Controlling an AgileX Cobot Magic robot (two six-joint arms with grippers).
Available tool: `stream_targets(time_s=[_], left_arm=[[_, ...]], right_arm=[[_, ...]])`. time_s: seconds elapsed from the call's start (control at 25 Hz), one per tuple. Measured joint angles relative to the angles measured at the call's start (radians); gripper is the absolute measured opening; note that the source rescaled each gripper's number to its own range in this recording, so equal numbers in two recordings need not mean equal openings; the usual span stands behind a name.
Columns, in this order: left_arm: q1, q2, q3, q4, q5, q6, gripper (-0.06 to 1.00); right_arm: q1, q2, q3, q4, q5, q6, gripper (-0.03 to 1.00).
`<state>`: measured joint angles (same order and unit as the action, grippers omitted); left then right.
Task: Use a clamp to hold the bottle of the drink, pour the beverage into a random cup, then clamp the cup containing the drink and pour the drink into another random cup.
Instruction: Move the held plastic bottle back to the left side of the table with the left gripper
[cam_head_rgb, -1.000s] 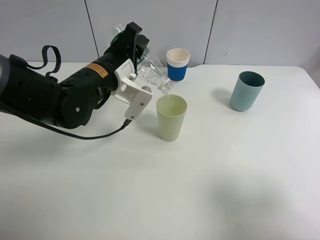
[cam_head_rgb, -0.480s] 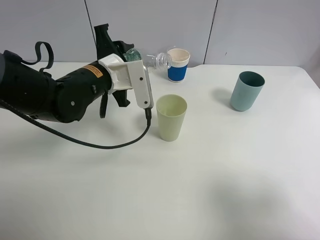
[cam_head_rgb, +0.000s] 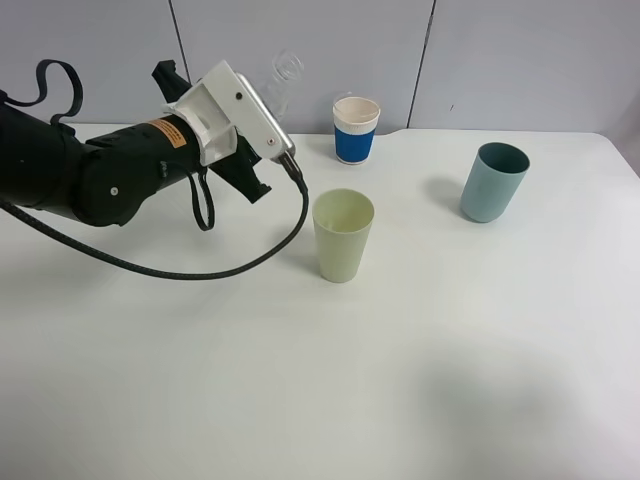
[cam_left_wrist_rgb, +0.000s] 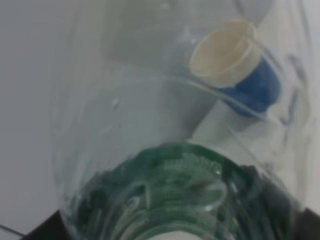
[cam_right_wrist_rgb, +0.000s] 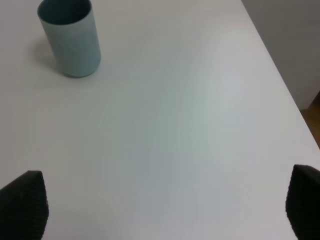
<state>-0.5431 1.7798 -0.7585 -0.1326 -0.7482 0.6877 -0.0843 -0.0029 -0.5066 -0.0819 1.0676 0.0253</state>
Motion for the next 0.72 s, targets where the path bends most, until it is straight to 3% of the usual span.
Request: stream_targets(time_s=[0.16, 0.32, 0.48, 0.72], left_arm=[[0.076, -0.001, 0.0, 0.206, 0.01, -0.342, 0.08], [0.147, -0.002, 0.0, 0.352, 0.011, -0.547, 0.08], [0.206, -0.002, 0.004, 0.432, -0.013, -0.629, 0.08], [0.308, -0.002, 0.074, 0.468, -0.149, -0.695, 0.08]], right_arm=[[0.0, 0.0, 0.0, 0.0, 0.0, 0.0, 1.0], [0.0, 0.0, 0.0, 0.0, 0.0, 0.0, 1.0], [0.0, 0.0, 0.0, 0.0, 0.0, 0.0, 1.0], [0.0, 0.0, 0.0, 0.0, 0.0, 0.0, 1.0]])
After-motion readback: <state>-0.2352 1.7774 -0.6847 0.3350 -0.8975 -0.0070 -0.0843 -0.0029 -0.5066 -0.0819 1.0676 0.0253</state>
